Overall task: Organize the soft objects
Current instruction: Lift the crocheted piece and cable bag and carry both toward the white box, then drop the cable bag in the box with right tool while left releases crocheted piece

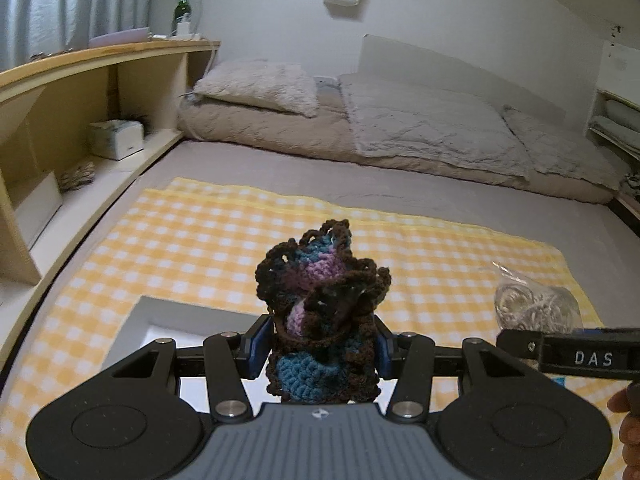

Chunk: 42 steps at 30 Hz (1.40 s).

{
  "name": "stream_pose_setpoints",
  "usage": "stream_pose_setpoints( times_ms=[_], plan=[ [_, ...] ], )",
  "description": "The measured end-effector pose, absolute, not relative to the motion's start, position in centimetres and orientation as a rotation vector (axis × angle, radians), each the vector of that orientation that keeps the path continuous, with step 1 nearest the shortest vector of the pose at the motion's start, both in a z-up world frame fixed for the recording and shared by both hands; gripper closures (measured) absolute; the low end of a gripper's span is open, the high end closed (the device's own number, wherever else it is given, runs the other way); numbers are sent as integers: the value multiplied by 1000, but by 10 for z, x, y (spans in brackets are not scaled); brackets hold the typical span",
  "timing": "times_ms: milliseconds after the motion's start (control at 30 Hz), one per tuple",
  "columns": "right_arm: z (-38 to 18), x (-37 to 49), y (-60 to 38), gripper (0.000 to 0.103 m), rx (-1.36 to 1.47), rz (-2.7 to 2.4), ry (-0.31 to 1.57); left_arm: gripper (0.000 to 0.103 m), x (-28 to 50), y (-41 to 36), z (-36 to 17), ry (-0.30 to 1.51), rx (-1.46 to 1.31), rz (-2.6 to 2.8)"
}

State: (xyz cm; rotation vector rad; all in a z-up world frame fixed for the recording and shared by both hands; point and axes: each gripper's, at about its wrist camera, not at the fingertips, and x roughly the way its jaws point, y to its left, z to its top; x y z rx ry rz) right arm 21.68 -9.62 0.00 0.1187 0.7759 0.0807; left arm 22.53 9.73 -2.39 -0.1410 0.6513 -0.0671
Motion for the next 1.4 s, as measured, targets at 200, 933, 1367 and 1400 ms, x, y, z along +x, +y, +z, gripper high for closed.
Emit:
stream_pose_setpoints(
  times_ms=[200, 933, 1367, 1400],
  plan=[
    [-5, 225, -58, 25, 87, 156, 794, 52, 225, 117, -44, 708, -175, -68],
    [-48, 276, -27, 25, 106, 208, 935, 52, 269, 53, -147, 1077, 45, -253],
    [-71, 291, -3, 10, 42, 244, 978, 51, 260, 71, -149, 1103, 41, -239],
    [-70, 290, -2, 10, 37, 237, 969, 51, 257, 75, -149, 1104, 40, -235]
  ],
)
